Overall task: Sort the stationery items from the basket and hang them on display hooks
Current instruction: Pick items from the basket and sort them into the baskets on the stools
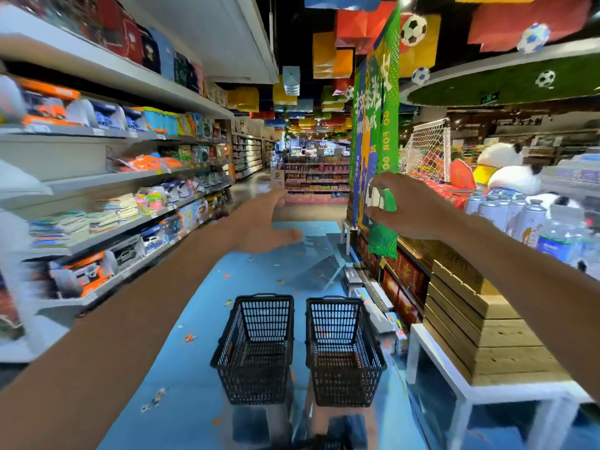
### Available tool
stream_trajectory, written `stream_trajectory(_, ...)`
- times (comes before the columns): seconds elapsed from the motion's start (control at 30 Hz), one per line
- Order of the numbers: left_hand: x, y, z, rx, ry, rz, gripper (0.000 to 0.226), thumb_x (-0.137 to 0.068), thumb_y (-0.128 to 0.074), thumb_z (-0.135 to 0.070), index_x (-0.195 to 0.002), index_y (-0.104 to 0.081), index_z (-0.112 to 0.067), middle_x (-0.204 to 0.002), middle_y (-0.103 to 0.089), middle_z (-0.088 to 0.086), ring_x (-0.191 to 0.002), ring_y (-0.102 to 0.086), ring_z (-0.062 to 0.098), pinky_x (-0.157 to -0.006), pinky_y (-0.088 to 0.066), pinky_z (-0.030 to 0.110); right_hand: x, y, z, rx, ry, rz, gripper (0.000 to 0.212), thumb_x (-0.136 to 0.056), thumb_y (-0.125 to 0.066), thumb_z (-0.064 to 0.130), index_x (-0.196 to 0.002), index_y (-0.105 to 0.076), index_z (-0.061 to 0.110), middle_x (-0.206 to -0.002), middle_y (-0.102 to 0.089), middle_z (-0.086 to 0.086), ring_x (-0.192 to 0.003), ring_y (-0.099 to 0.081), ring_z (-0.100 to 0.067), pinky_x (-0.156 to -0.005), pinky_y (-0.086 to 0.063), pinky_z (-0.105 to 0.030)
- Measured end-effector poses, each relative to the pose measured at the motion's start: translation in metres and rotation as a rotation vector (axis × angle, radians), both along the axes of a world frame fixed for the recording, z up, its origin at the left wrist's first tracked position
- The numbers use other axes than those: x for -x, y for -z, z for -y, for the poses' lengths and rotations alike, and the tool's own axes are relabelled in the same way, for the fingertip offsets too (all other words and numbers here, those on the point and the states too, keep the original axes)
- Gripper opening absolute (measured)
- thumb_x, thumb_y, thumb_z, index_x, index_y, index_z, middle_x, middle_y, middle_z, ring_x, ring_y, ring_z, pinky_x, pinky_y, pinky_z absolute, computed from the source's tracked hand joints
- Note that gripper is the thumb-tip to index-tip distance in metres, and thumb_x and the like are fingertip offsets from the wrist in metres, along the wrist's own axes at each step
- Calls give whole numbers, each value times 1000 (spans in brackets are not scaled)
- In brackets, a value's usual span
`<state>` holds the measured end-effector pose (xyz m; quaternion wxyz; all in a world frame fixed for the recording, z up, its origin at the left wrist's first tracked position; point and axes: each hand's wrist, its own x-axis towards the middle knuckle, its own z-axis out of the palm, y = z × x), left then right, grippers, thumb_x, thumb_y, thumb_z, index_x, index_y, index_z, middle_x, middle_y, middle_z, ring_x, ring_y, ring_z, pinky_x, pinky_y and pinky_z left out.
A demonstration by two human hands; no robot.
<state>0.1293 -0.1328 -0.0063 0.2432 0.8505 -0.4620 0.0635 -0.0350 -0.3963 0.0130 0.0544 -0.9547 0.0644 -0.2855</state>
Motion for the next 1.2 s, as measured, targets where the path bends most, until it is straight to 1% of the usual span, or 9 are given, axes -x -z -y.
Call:
stream_trajectory(0.07, 20, -1, -7, -5, 11, -18, 112, -76, -68, -71, -163, -17, -21, -164, -34, 4, -147, -40, 29, -114, -40, 43, 20, -1, -8, 0, 0, -4, 63, -96, -66, 44, -147, -45, 14, -145, -53, -8, -133, -50, -29, -106, -40, -39)
stream_trajectory(0.17, 57, -3, -28, -14, -10, 38, 99, -82, -73, -67, -158, -26, -25, -159, -42, 3, -139, -48, 29, -111, -44, 48, 58, -3, -25, 12, -1, -27, 62, -96, -66, 42, -147, -45, 13, -145, -54, -9, -132, -50, -29, -104, -41, -38)
stream_trajectory(0.4, 123, -8, -92, 8, -30, 83, 103, -81, -73, -67, -161, -26, -22, -159, -43, 3, -134, -51, 27, -99, -43, 34, 125, -8, -81, 21, 10, -29, 67, -94, -68, 46, -148, -43, 14, -145, -52, -10, -131, -50, -31, -105, -42, -41)
stream_trajectory(0.5, 154, -3, -126, -4, -16, 91, 102, -84, -73, -63, -162, -23, -21, -161, -41, 2, -142, -46, 24, -106, -42, 35, 151, -3, -110, 3, 15, -25, 73, -92, -69, 49, -150, -40, 16, -150, -49, -10, -135, -48, -31, -106, -41, -41)
stream_trajectory(0.6, 185, 5, -162, -4, 20, 22, 101, -87, -75, -54, -164, -20, -20, -163, -38, 4, -147, -41, 24, -113, -41, 38, 175, 6, -143, -11, 36, -22, 78, -89, -71, 53, -150, -40, 17, -149, -48, -11, -132, -50, -33, -101, -42, -41)
stream_trajectory(0.77, 218, 16, -219, 3, 4, -23, 101, -87, -76, -51, -164, -17, -22, -162, -37, 6, -144, -43, 26, -110, -39, 34, 213, 17, -195, 24, 52, -35, 85, -84, -72, 60, -150, -39, 18, -146, -50, -12, -129, -52, -33, -101, -44, -43)
stream_trajectory(0.93, 243, 23, -251, -2, 24, -26, 106, -88, -78, -48, -164, -13, -12, -168, -26, 7, -150, -35, 21, -108, -29, 23, 240, 14, -228, 29, 51, -53, 83, -83, -73, 61, -148, -41, 19, -144, -51, -10, -128, -52, -32, -103, -46, -45)
stream_trajectory(1.13, 252, 14, -265, 21, -5, 15, 101, -84, -78, -55, -162, -22, -22, -160, -40, 5, -142, -45, 25, -103, -38, 31, 245, 10, -245, 16, 18, -17, 81, -86, -72, 57, -149, -40, 18, -149, -48, -8, -134, -48, -30, -103, -40, -40)
stream_trajectory(1.2, 250, 13, -263, 21, -3, 13, 100, -85, -77, -55, -162, -23, -23, -158, -41, 5, -140, -46, 25, -103, -39, 32, 243, 11, -246, 20, 6, -29, 80, -87, -71, 56, -150, -39, 18, -151, -47, -8, -136, -46, -29, -107, -40, -42)
